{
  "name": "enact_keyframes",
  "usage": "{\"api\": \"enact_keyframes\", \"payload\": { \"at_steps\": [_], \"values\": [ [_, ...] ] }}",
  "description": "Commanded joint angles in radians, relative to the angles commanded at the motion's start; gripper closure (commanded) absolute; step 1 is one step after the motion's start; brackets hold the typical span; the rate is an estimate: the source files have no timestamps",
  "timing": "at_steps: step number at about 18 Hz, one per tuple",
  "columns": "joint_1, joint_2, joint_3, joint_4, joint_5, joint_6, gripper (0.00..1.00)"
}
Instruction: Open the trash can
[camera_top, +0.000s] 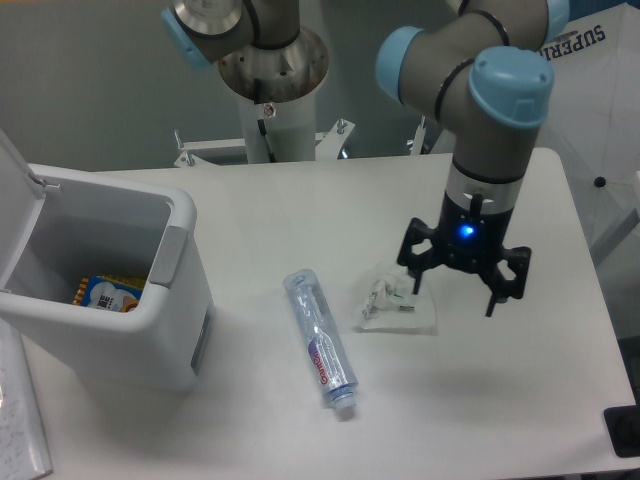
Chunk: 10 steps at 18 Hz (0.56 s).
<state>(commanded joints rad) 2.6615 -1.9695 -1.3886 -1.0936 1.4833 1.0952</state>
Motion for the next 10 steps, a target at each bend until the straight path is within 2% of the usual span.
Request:
{"api": "enact_keyframes", "payload": {
  "at_steps": [2, 4, 10],
  "values": [
    [0.000, -0.023, 0.025, -0.028, 0.011, 0.023, 0.00],
    [-0.002, -0.034, 0.022, -0.041, 0.047, 0.083, 0.00],
    [0.000, -0.042, 0.025, -0.042, 0.071, 0.124, 0.00]
  ]
}}
